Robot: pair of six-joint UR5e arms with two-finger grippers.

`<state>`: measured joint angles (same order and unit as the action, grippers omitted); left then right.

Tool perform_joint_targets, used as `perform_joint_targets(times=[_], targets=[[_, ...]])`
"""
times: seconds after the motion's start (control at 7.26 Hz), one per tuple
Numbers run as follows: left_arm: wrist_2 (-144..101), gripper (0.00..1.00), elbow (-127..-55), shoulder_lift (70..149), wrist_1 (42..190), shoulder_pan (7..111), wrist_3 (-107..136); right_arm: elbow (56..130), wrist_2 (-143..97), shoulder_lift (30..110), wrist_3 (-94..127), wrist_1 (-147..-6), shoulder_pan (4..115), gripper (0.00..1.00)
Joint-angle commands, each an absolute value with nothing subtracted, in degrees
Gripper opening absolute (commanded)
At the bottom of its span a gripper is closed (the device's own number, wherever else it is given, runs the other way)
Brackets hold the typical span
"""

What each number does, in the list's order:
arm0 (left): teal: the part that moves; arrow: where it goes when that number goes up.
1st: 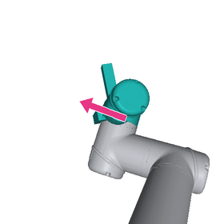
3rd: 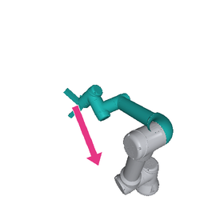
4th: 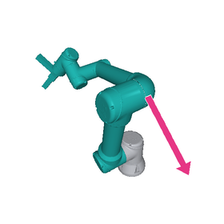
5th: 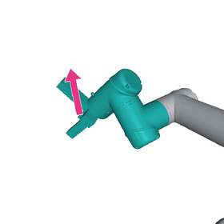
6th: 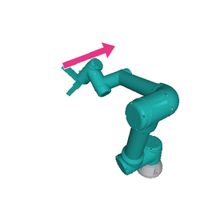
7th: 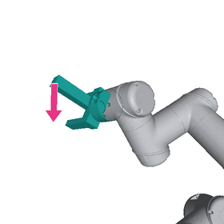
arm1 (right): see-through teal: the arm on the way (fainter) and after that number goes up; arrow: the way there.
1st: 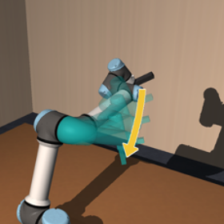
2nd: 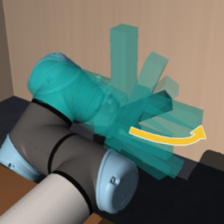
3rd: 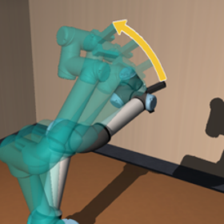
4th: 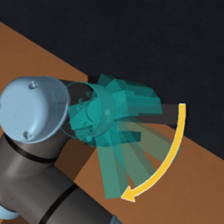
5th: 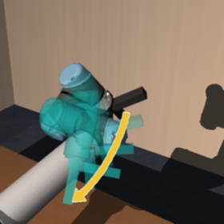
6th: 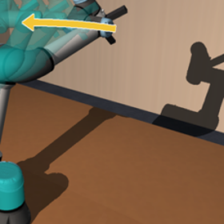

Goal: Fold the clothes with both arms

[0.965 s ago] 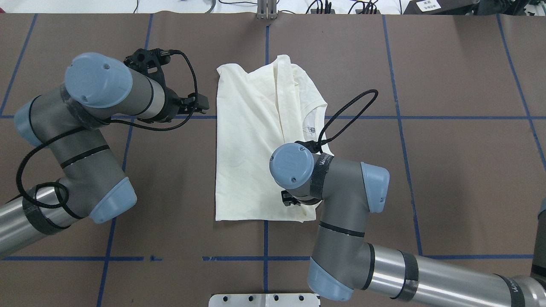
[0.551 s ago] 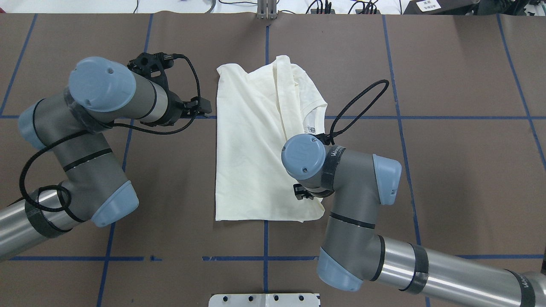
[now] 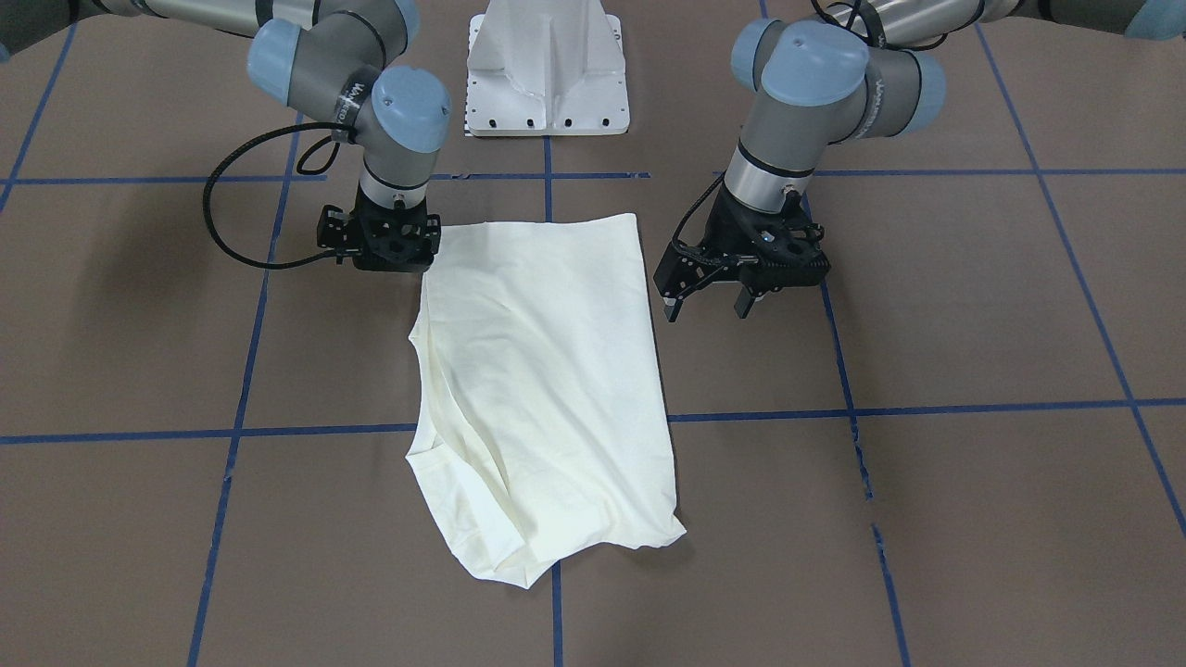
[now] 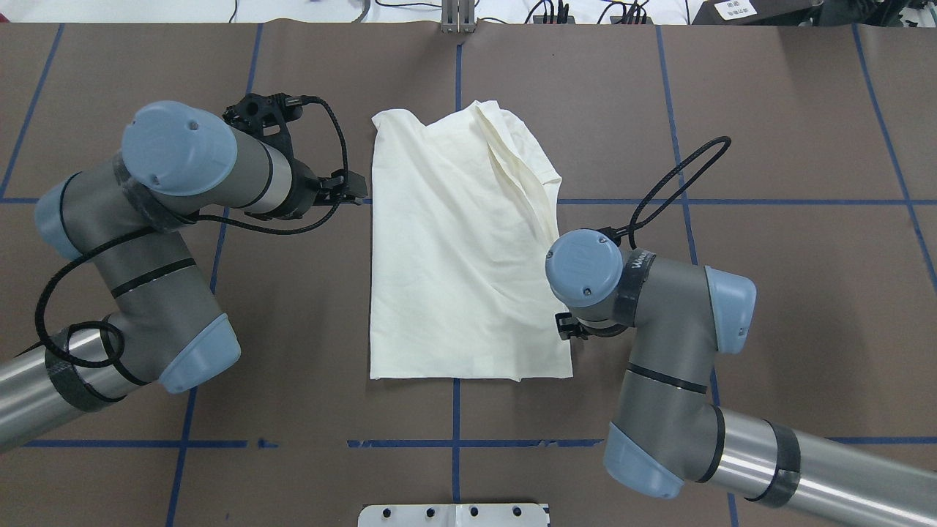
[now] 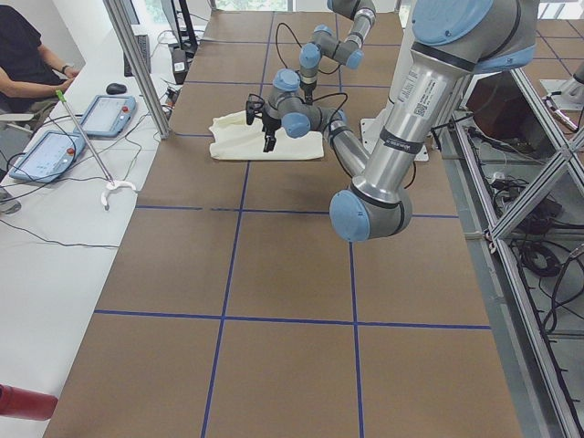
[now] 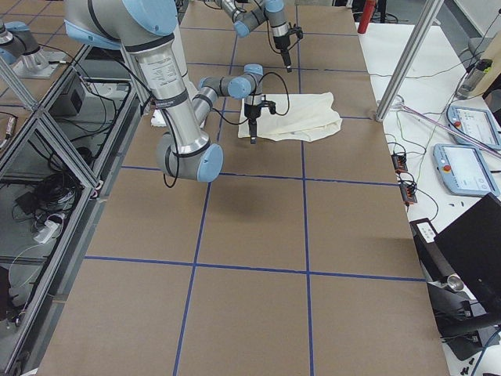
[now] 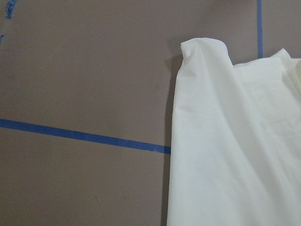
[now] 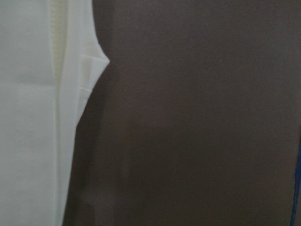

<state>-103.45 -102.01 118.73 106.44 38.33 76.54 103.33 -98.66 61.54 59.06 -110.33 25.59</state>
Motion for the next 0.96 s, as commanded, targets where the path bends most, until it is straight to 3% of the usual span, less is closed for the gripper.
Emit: perform_joint_targets(times=[0.0,0.28,0.69,0.83], targets=[[-103.4,1.00,-102.5,118.8,106.3,38.3,76.4,105.5,-99.1,60.0,56.8,-111.5,28.6,1.00],[-103.4,1.00,-102.5,118.9,106.3,38.3,76.2,102.7,-99.0,54.3,53.2,-110.7,32.1,1.00],[-103.5,1.00,-103.0,118.6,106.3,38.3,75.8,81.6,-98.9,45.0,52.3,-93.8,35.3,1.00],[-103.5,1.00,-103.5,118.5,106.4,38.3,75.8,77.6,-99.4,42.0,51.3,-93.5,37.1,1.00]])
